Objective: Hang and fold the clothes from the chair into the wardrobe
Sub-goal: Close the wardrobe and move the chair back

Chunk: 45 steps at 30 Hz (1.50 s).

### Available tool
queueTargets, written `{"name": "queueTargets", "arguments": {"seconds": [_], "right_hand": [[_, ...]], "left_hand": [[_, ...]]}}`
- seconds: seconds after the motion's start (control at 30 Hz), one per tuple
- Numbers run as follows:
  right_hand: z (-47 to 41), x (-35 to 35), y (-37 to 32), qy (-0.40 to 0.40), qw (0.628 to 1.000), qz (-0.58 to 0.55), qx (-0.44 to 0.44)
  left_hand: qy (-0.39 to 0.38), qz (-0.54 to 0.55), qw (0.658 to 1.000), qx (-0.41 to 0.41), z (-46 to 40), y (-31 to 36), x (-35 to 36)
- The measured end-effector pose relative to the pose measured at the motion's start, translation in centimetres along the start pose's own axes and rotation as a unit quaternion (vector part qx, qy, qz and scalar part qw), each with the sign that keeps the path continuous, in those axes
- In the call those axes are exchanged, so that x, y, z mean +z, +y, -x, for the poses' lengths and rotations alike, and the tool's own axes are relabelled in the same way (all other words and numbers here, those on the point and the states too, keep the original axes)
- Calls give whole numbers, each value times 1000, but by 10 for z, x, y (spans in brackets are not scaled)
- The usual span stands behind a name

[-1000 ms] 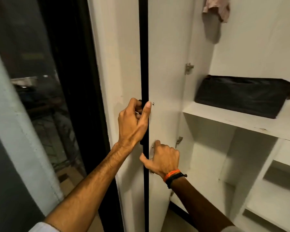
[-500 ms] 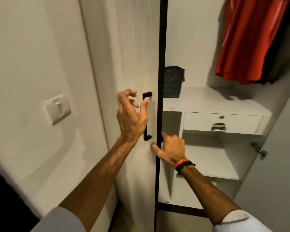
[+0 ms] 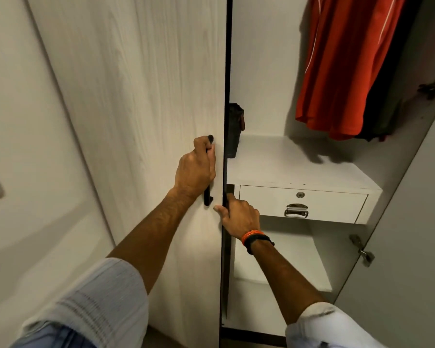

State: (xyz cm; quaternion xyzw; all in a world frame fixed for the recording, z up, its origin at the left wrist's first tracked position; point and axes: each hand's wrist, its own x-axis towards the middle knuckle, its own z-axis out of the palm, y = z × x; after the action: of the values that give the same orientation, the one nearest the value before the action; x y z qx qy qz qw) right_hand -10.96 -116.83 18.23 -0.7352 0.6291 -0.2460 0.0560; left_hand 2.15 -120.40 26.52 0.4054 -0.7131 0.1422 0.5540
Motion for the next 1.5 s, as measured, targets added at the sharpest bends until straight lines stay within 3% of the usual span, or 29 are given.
{"name": "queueTargets", "arguments": {"seconds": [0.4,0.67,0.8,0.97,1.03,1.1,1.17,1.3,1.4,1.5], "right_hand": [[-99,15,44,-12,997,-32,65],[-125,19,49,-13,995,-25,94],[-113,19,54,38,984,-106,136],[-78,9,77,109,969,-136,173],[-64,-1,89,138,962,-141,188],[-44,-12,101,161,956,-140,202],[-22,-25,112,190,948,-128,221],[40,-61,140,225,934,-68,268],[101,-98,167,262,913,-27,311],[171,-140,193,318,875,19,366]], "left_hand": [[42,15,998,49,-48,-45,101],[10,49,997,66,-62,-65,119],[-20,97,994,46,-52,-66,112],[61,80,993,-68,-6,-67,106],[65,69,995,-42,12,-55,107],[2,106,994,-10,28,-35,112],[-109,140,984,-26,40,-11,121],[-323,194,921,-99,57,49,152],[-404,260,871,-101,71,115,171],[-434,308,845,-60,84,194,182]]}}
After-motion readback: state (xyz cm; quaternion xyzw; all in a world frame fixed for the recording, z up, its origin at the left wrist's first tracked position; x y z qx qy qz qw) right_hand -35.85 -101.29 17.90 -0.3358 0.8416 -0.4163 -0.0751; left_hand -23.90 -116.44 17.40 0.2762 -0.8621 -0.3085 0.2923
